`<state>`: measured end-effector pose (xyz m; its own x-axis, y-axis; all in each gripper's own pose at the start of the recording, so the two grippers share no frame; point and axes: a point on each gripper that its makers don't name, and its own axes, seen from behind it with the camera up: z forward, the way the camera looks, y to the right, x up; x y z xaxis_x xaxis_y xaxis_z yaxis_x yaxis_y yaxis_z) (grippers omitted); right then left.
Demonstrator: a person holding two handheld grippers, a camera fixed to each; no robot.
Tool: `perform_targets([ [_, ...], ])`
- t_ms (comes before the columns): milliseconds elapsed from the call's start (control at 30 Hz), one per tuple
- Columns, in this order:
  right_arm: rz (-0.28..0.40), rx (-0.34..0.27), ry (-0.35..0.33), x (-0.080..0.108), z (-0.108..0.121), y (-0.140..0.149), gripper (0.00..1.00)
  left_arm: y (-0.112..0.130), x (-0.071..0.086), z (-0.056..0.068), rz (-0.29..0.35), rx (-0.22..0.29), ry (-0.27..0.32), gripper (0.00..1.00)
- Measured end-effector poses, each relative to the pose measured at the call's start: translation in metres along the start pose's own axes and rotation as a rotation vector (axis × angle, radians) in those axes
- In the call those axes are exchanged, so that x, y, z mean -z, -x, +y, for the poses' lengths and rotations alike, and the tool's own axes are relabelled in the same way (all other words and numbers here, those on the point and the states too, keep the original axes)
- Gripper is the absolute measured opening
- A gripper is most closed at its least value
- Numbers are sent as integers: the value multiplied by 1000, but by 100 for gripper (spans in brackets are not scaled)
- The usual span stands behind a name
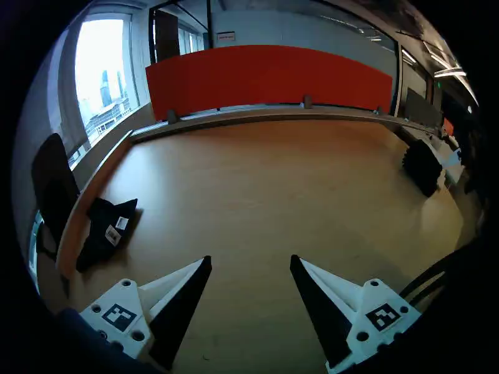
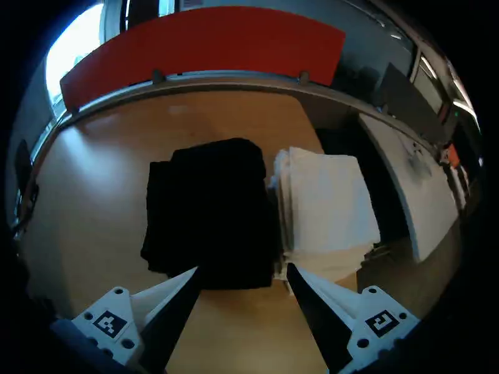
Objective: Fold towel
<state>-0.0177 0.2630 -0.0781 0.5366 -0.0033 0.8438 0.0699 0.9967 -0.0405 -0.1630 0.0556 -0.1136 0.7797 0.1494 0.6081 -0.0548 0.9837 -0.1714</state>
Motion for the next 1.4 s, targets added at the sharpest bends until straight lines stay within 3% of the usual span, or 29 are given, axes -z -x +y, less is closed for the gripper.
perform_targets([
  [100, 14, -30, -4, 1, -3, 0, 100, 0, 0, 0, 1, 0, 0, 94],
  [467, 78, -55, 24, 8, -8, -8, 100, -3, -2, 0, 4, 4, 1, 94],
  [800, 260, -96, 56, 26, -12, -48, 100, -8, -2, -1, 11, 12, -1, 94],
  [1200, 507, -53, 112, 57, -18, -91, 100, -11, -3, -4, 21, 34, -10, 94],
  [1400, 584, -40, 121, 71, -26, -104, 100, -12, -3, -8, 27, 51, -24, 94],
])
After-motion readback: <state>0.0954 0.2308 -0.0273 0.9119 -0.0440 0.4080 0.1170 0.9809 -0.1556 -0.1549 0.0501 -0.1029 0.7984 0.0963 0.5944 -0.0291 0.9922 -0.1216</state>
